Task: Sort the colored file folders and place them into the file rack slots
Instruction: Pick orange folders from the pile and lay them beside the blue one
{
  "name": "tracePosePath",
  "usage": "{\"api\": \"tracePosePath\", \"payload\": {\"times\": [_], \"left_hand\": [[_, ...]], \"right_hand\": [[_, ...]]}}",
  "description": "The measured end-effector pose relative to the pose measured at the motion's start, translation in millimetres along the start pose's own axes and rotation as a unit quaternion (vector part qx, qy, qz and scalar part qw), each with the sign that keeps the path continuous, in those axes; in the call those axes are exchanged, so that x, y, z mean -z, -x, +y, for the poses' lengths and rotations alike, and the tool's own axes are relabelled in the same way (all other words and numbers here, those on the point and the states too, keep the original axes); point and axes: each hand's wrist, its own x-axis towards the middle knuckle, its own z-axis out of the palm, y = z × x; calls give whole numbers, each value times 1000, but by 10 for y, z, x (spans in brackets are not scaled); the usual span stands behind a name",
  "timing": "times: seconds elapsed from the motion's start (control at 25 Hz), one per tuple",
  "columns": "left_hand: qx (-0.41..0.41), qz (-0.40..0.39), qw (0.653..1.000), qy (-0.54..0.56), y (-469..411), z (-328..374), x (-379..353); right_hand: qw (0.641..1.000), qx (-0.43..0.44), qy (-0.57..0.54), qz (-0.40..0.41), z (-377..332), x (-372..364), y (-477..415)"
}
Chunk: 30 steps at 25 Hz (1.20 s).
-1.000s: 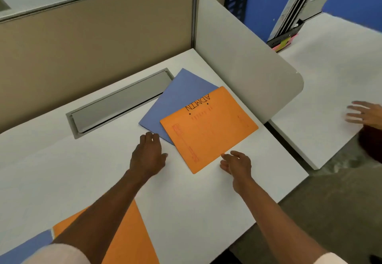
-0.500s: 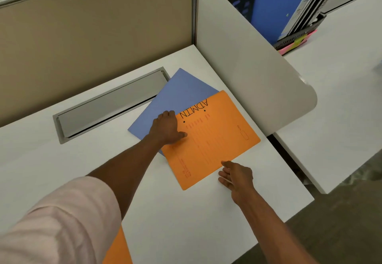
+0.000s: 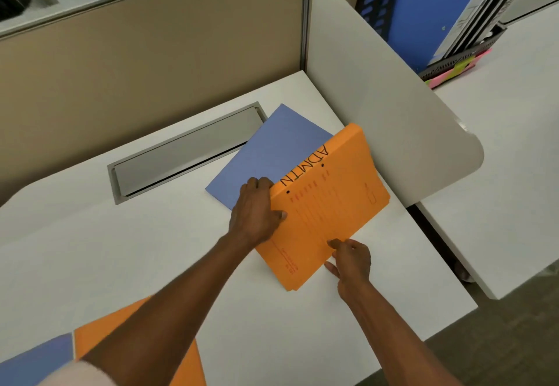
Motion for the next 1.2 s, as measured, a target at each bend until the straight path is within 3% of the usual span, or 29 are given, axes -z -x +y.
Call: {"api": "tracePosePath", "payload": {"times": [0.32, 0.52, 0.68, 0.8, 0.96, 1.2], "left_hand": [[-17, 99, 991, 85, 1250, 307, 101], [-53, 143, 984, 89, 1741, 123, 212], [-38, 157, 974, 161, 2087, -144, 341], [-16, 175, 961, 214, 2402, -440, 420], [77, 186, 925, 323, 2838, -1042, 379], [205, 220, 878, 373, 3576, -2042, 164]], "right_hand": [[999, 30, -5, 12, 24, -2, 94], [996, 22, -60, -68, 52, -58, 332], [981, 17, -95, -171, 248, -112, 611], [972, 53, -58, -219, 486, -179, 793], [962, 81, 5, -262, 778, -257, 1030], [911, 157, 230, -305, 1334, -442, 1489]]}}
